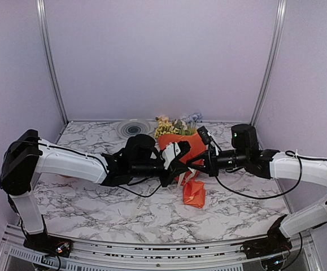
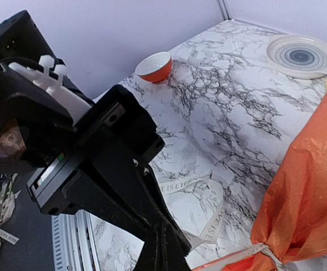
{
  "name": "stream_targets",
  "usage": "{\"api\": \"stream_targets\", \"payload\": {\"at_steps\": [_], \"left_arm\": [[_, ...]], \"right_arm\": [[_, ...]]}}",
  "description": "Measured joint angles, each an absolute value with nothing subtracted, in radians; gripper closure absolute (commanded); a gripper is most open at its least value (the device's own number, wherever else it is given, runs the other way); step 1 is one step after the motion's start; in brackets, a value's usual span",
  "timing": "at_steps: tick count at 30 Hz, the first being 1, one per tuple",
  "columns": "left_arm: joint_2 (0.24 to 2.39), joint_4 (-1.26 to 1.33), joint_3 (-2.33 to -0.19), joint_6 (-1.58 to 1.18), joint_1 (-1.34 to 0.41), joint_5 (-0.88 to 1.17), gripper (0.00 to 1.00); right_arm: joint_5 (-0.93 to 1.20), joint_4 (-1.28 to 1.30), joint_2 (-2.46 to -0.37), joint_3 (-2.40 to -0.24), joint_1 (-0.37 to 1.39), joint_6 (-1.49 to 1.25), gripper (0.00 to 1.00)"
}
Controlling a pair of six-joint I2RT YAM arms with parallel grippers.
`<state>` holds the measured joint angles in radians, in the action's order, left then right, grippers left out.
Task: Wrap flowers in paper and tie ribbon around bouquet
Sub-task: Cross the ribbon over the folded bouquet.
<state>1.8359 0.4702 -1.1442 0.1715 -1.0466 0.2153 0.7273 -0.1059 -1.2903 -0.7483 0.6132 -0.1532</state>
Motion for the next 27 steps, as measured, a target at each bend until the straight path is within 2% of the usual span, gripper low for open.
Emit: {"api": "stream_targets", "payload": {"at_steps": [4,5,7,8,10,15,18,22,24,27], "left_arm": [[1.837,0.475,-1.144,0.167,-1.047,0.200,1.00],[1.839,0.477,-1.144,0.167,-1.047,0.198,0.89],[1.846,0.488,-1.144,0.168,-1.047,0.189,0.54],[1.852,0.493,-1.144,0.164,-1.047,0.178,0.45],[1.865,0.500,-1.141,0.155,-1.047,0.142,0.33],[1.877,0.593,-1.053,0.122,-1.056,0.051,0.23],[1.922,0.639,-1.052,0.115,-1.078,0.028,0.23],[2.001,0.670,-1.100,0.101,-1.108,-0.007,0.33],[2.026,0.678,-1.118,0.091,-1.118,-0.041,0.45],[2.034,0.685,-1.126,0.084,-1.118,-0.091,0.70]], "right_arm": [[0.710,-0.104,-1.290,-0.750,0.613,-0.152,1.00],[0.706,-0.103,-1.290,-0.751,0.613,-0.152,1.00],[0.696,-0.101,-1.290,-0.752,0.613,-0.157,1.00],[0.689,-0.099,-1.290,-0.752,0.613,-0.161,1.00],[0.662,-0.098,-1.290,-0.756,0.613,-0.180,1.00],[0.562,-0.165,-1.285,-0.745,0.613,-0.301,1.00],[0.514,-0.238,-1.270,-0.709,0.613,-0.377,1.00],[0.465,-0.297,-1.263,-0.670,0.613,-0.456,1.00],[0.456,-0.307,-1.263,-0.669,0.613,-0.474,1.00],[0.443,-0.323,-1.262,-0.669,0.613,-0.487,1.00]]}}
